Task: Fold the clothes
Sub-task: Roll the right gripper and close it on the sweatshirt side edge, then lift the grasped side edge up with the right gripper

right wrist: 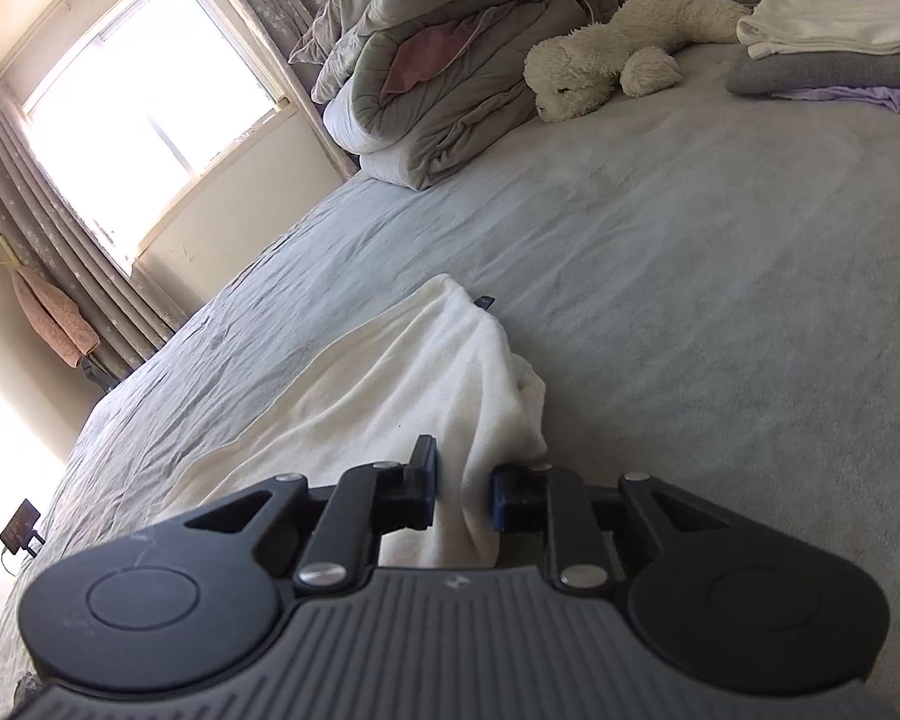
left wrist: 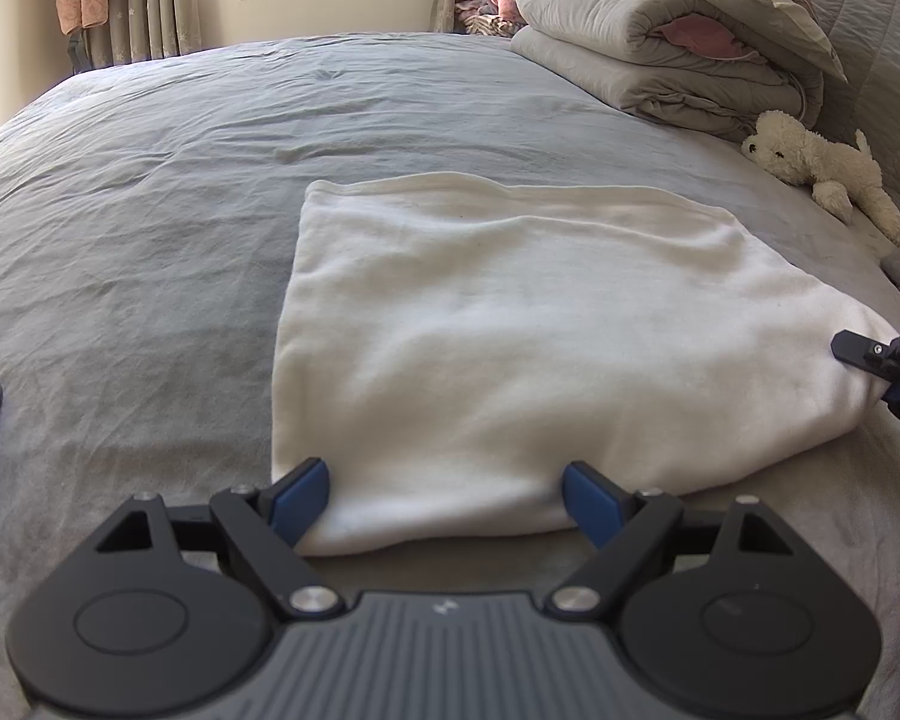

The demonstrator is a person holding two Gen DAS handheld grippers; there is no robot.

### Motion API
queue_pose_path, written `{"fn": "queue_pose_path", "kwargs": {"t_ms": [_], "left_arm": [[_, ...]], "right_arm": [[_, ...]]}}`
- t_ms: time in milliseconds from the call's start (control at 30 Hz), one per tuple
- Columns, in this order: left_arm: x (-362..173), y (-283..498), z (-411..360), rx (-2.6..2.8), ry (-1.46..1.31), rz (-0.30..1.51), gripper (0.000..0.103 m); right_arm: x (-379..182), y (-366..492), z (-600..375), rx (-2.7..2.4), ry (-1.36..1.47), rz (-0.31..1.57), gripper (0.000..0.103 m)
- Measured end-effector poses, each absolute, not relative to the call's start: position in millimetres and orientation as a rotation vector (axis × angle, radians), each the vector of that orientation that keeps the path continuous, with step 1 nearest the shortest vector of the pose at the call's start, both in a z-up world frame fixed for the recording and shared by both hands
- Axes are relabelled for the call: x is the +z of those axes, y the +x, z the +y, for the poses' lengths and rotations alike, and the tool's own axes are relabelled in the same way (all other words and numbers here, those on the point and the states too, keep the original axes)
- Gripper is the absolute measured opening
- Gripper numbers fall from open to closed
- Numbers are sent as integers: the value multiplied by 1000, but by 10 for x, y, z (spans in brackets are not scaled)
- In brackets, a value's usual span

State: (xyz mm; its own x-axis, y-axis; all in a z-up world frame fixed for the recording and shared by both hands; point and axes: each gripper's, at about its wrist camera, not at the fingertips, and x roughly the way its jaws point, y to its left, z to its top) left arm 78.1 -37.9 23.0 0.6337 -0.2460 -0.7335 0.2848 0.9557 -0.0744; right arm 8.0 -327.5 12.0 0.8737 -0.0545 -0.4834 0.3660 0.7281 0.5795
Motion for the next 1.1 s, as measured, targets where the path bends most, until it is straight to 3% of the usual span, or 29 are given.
{"fn": "queue_pose_path", "kwargs": {"t_ms": [300, 600, 667, 800, 867, 1100], "left_arm": [[227, 786, -378, -303, 50, 831, 87], [228, 783, -379, -305, 52, 831, 87], [229, 782, -380, -305, 52, 831, 87], [229, 779, -382, -305, 53, 831, 87], [229, 781, -383, -305, 54, 831, 87], [231, 786, -388, -305, 53, 832, 87]], "right_arm": [[272, 52, -3194, -204, 669, 397, 24], [144, 42, -3441, -202, 853, 420, 24], [21, 83, -3472, -168, 916, 465, 43], [26, 105, -3370, -171, 848, 459, 41], [85, 112, -3313, -172, 797, 450, 23], [361, 121, -2903, -176, 439, 373, 19]]}}
